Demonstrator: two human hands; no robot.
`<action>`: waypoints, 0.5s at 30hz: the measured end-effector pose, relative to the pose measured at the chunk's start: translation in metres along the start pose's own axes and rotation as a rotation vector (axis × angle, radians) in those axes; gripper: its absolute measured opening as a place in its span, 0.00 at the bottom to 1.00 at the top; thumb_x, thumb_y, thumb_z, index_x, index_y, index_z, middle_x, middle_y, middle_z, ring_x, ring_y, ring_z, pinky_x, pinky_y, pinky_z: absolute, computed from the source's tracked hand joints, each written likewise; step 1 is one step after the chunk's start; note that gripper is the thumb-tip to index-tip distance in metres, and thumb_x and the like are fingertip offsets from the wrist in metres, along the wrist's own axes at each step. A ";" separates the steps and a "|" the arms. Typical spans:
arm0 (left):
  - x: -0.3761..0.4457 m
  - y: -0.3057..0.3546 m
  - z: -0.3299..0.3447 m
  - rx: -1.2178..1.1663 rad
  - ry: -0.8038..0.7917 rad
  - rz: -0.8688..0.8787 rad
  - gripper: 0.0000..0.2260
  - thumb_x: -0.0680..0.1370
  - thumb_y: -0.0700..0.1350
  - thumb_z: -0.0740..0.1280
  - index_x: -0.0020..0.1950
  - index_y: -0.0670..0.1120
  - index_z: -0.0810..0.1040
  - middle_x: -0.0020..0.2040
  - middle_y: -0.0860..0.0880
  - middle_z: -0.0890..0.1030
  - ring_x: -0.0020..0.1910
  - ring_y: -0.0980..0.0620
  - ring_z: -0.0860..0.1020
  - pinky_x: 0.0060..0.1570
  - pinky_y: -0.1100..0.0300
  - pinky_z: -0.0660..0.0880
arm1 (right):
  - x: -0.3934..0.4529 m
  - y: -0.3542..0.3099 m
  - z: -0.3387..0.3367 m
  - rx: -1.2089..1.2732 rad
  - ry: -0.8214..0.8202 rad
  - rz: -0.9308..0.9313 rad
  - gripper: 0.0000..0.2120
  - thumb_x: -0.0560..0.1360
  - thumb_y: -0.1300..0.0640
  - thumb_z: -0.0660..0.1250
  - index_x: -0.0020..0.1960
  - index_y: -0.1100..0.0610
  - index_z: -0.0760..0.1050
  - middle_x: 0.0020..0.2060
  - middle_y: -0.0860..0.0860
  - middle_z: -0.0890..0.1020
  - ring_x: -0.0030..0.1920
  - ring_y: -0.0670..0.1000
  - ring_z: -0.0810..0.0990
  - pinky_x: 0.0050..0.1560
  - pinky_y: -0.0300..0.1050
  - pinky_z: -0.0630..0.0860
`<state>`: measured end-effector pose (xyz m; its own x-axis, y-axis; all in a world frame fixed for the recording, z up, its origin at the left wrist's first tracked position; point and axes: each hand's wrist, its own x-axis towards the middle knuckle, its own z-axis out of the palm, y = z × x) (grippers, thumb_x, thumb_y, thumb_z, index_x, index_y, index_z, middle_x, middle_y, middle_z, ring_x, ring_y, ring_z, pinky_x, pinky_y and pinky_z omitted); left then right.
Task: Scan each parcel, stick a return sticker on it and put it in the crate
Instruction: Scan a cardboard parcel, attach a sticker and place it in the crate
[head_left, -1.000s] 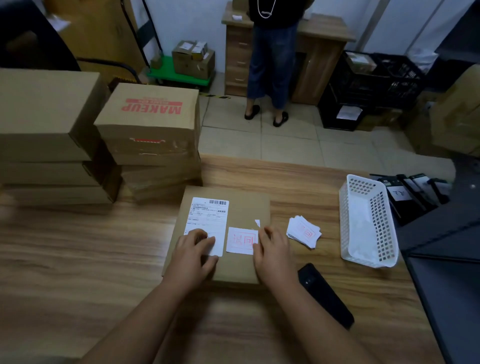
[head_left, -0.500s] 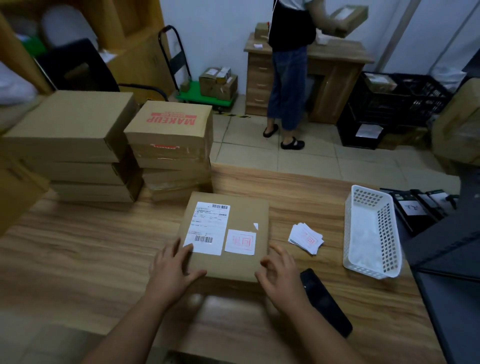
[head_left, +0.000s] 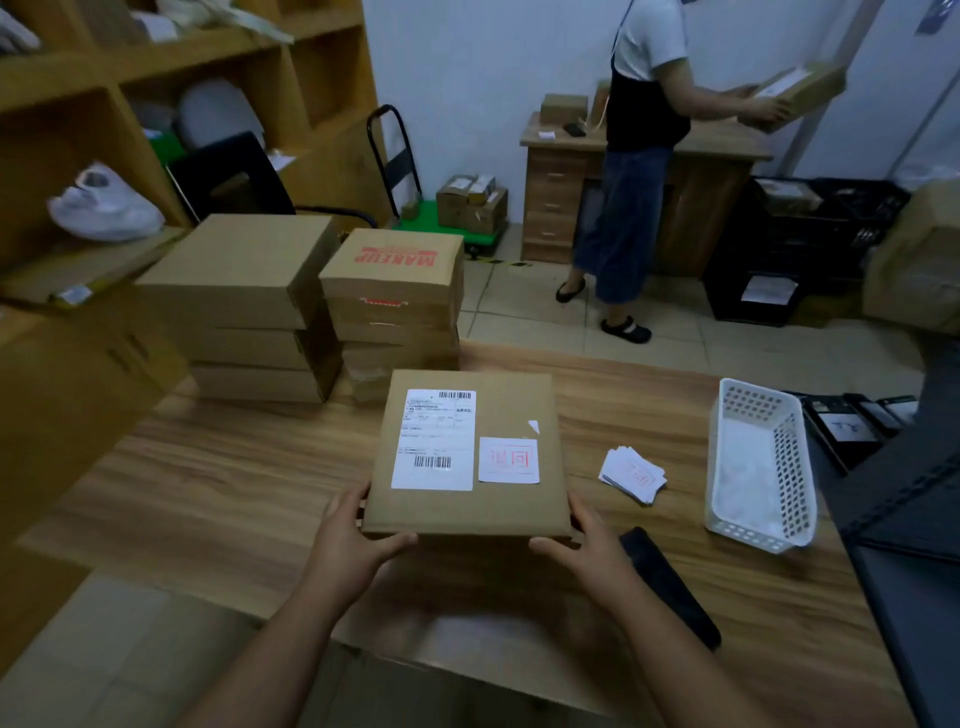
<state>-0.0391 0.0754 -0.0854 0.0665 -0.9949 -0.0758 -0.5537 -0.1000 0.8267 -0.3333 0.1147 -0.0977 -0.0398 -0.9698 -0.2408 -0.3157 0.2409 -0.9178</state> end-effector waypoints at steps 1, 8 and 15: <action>-0.003 0.004 -0.009 -0.031 0.011 0.017 0.38 0.61 0.40 0.83 0.68 0.49 0.72 0.58 0.49 0.72 0.52 0.55 0.75 0.50 0.64 0.72 | -0.003 -0.009 -0.001 -0.011 0.012 -0.031 0.35 0.72 0.61 0.75 0.69 0.41 0.60 0.57 0.32 0.71 0.49 0.25 0.73 0.45 0.22 0.70; -0.054 0.017 -0.100 -0.365 0.032 0.081 0.40 0.67 0.38 0.79 0.72 0.58 0.64 0.63 0.55 0.76 0.60 0.59 0.76 0.59 0.58 0.74 | -0.041 -0.090 0.035 -0.017 0.056 -0.240 0.46 0.68 0.58 0.78 0.76 0.40 0.56 0.66 0.41 0.69 0.61 0.33 0.70 0.48 0.27 0.74; -0.164 -0.014 -0.227 -0.375 0.341 0.140 0.39 0.67 0.41 0.80 0.66 0.70 0.65 0.62 0.63 0.74 0.62 0.56 0.75 0.61 0.50 0.76 | -0.106 -0.176 0.136 -0.120 -0.027 -0.489 0.51 0.65 0.58 0.80 0.78 0.40 0.54 0.70 0.39 0.61 0.69 0.41 0.65 0.66 0.46 0.73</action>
<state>0.1460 0.2427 0.0424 0.3145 -0.9313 0.1837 -0.2455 0.1071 0.9634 -0.1442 0.1807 0.0469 0.1636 -0.9663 0.1989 -0.3981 -0.2491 -0.8829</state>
